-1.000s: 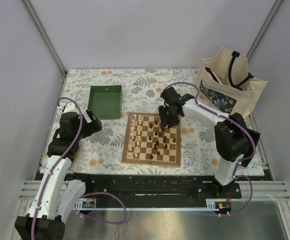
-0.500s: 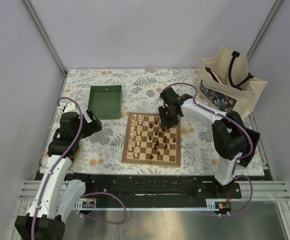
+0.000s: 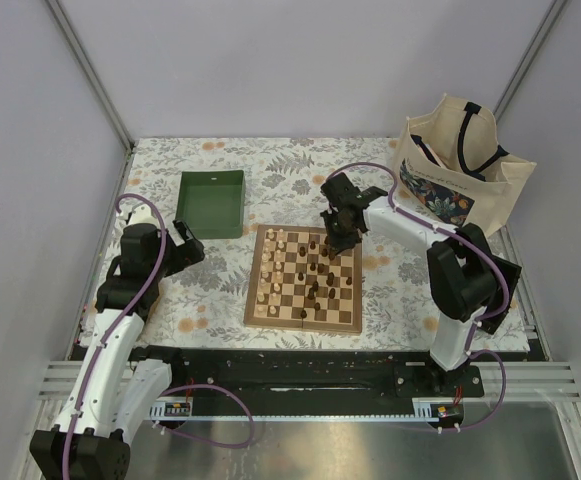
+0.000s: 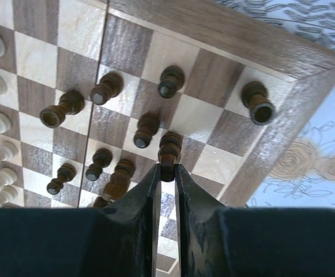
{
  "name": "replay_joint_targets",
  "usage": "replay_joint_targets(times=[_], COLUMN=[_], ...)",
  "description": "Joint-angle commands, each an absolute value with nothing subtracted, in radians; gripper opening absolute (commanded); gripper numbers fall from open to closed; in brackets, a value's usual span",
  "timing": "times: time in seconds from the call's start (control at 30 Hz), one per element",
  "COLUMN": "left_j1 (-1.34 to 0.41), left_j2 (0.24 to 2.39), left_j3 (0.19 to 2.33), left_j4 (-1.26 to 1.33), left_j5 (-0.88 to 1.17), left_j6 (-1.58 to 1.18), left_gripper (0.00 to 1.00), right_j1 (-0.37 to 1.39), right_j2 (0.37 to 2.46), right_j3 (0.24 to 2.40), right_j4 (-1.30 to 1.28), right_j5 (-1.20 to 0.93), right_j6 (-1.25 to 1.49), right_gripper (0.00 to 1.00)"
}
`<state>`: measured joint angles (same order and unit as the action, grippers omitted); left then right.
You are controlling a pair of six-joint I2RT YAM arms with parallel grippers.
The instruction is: Set up the chess pieces on the board
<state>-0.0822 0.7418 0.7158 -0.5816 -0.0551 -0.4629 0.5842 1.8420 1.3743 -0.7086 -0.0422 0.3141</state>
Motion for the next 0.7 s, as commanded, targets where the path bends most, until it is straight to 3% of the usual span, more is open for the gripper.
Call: replay_joint_targets(times=[0.0, 0.3, 0.67], left_j1=[-0.08, -0.08, -0.08], left_j2=[0.739, 0.732, 0.73], left_j3=[0.735, 0.73, 0.733], left_j4=[-0.548, -0.548, -0.549], left_j5=[-0.04, -0.038, -0.04], left_j6=[-0.449, -0.449, -0.449], left_gripper=[0.99, 0.99, 0.99], right_j1=[0.592, 0.571, 0.526], right_j2=[1.763, 1.793, 1.796], right_j3=[1.384, 1.404, 1.378], right_j4=[-0.735, -0.75, -0.724], right_j5=[0.09, 0.172, 0.121], right_j6=[0.281, 0.316, 0.327], right_gripper=[0.18, 0.18, 0.18])
